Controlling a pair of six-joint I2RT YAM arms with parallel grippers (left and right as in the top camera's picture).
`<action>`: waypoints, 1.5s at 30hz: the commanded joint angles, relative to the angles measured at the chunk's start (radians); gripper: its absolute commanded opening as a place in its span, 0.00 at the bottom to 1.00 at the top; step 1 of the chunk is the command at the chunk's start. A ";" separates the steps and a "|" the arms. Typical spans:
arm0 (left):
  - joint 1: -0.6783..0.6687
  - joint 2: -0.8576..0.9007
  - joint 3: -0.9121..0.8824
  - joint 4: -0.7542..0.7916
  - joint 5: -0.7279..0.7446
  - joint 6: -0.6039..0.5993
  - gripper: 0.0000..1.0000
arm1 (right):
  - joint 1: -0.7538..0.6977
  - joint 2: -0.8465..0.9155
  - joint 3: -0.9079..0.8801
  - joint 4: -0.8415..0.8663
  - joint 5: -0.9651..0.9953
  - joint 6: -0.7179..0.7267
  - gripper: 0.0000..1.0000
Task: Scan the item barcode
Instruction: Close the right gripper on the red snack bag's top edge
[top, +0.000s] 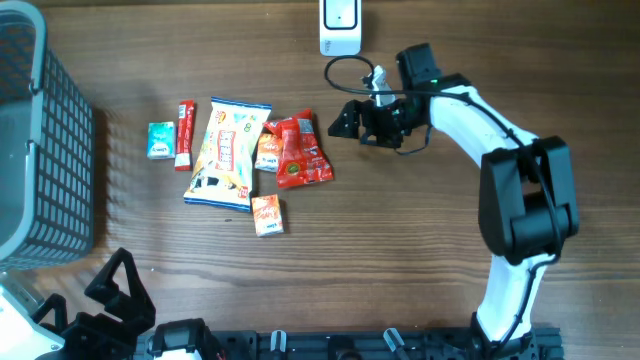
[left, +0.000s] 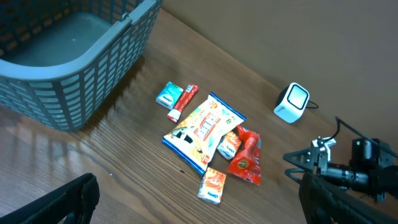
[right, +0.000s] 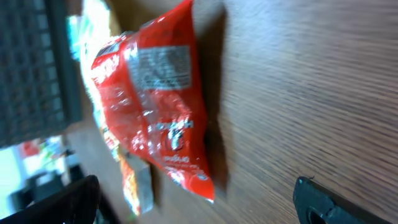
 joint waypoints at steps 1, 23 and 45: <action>0.003 0.000 0.004 0.003 0.011 0.000 1.00 | 0.017 0.073 -0.012 0.018 -0.195 -0.070 1.00; 0.004 0.000 0.004 0.003 0.011 0.000 1.00 | 0.119 0.128 -0.094 0.215 -0.167 0.208 0.66; 0.004 0.000 0.004 0.003 0.011 0.000 1.00 | 0.125 0.111 -0.093 0.205 0.027 0.285 0.04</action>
